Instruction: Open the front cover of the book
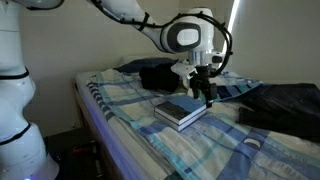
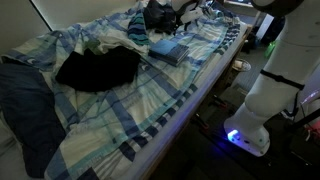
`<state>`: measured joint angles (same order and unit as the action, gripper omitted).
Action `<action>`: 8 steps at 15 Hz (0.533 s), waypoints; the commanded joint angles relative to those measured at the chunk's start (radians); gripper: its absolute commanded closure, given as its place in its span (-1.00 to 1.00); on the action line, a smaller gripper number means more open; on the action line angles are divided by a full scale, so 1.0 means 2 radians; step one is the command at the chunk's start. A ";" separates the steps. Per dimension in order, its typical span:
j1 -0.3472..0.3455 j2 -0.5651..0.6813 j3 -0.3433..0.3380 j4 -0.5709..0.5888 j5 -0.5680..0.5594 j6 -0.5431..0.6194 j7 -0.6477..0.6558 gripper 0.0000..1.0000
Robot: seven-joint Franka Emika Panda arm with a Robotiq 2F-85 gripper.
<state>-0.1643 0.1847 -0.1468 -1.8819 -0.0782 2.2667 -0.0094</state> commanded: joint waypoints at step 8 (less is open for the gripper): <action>0.007 0.032 -0.007 0.048 -0.034 -0.055 0.061 -0.99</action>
<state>-0.1608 0.2166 -0.1497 -1.8529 -0.1372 2.2243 0.0883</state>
